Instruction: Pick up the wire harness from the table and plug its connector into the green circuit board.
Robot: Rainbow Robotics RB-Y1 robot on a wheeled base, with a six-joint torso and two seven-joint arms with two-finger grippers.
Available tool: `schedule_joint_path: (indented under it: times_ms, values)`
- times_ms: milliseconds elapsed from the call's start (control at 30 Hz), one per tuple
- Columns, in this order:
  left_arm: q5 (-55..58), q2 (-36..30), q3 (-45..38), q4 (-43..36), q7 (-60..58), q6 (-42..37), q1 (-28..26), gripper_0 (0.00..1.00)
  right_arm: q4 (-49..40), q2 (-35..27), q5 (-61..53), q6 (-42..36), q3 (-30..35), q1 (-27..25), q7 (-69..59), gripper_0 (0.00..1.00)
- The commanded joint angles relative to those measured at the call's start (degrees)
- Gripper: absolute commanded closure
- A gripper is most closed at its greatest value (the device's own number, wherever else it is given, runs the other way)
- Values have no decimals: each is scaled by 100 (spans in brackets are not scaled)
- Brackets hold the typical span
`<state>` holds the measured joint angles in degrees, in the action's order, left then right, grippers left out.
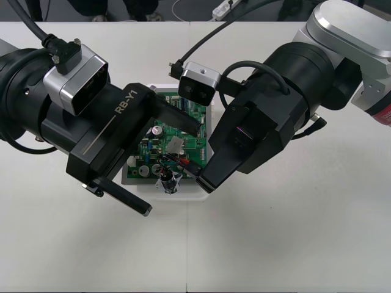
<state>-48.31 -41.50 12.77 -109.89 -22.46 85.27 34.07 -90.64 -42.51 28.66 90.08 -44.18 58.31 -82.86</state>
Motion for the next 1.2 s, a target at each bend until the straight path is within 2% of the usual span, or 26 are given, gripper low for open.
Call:
schedule_joint_path:
  times_ms: [33, 1200]
  values:
    - [15, -131, 165, 117, 4, -266, 355, 0, -85, 77, -106, -8, -64, 269, 33, 100]
    - [138, -113, 340, 188, -66, -239, 627, 0, -94, 77, -106, -8, -64, 269, 33, 100]
